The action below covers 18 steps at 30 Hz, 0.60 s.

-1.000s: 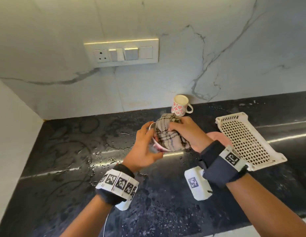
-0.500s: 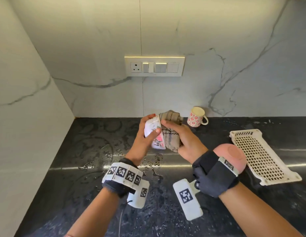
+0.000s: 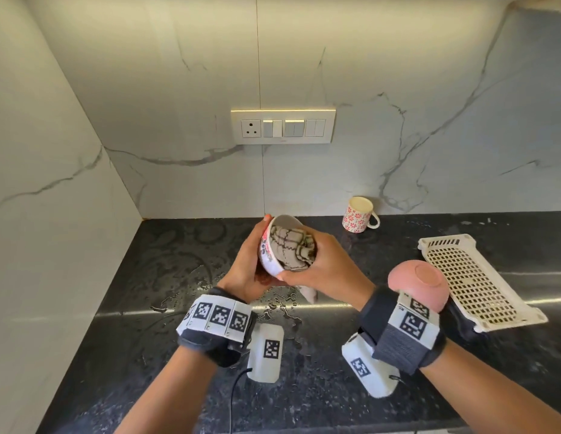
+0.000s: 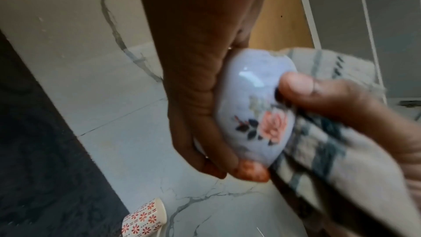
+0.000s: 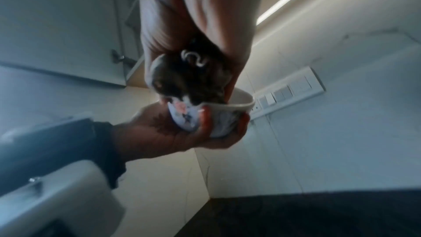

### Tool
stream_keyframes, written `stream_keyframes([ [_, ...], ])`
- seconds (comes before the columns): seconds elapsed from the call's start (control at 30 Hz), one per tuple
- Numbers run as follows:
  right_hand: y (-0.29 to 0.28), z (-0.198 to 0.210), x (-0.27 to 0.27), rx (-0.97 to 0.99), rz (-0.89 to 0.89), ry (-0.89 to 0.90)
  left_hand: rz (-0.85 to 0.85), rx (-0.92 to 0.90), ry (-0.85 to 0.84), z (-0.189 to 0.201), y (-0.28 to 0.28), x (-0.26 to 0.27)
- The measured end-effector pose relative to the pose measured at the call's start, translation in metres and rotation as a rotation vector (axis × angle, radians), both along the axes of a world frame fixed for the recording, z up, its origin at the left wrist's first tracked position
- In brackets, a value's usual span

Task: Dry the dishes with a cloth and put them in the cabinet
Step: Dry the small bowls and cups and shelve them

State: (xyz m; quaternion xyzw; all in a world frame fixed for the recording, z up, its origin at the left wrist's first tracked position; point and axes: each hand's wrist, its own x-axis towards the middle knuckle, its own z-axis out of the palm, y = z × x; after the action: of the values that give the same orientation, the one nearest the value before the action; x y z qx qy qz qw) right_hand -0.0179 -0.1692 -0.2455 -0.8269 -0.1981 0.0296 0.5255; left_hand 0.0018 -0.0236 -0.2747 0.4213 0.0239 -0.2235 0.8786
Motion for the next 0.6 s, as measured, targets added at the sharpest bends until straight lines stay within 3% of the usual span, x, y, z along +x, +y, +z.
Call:
stream_keyframes([
  [0.1,-0.001,-0.009,0.0,0.184,-0.082,0.023,-0.023,-0.105,-0.122,-0.005,0.01,-0.008],
  [0.2,-0.002,-0.005,0.003,0.291,-0.064,0.105,0.0,-0.046,-0.198,-0.014,0.01,-0.014],
  [0.37,0.001,-0.001,-0.006,0.129,0.091,0.055,0.059,0.055,-0.244,-0.013,0.013,-0.023],
  [0.5,0.0,-0.013,-0.015,-0.117,0.165,-0.21,0.033,0.229,-0.125,-0.006,0.014,-0.019],
  [0.6,-0.003,-0.024,-0.017,-0.202,0.181,-0.294,-0.01,0.389,-0.059,0.003,0.015,-0.017],
])
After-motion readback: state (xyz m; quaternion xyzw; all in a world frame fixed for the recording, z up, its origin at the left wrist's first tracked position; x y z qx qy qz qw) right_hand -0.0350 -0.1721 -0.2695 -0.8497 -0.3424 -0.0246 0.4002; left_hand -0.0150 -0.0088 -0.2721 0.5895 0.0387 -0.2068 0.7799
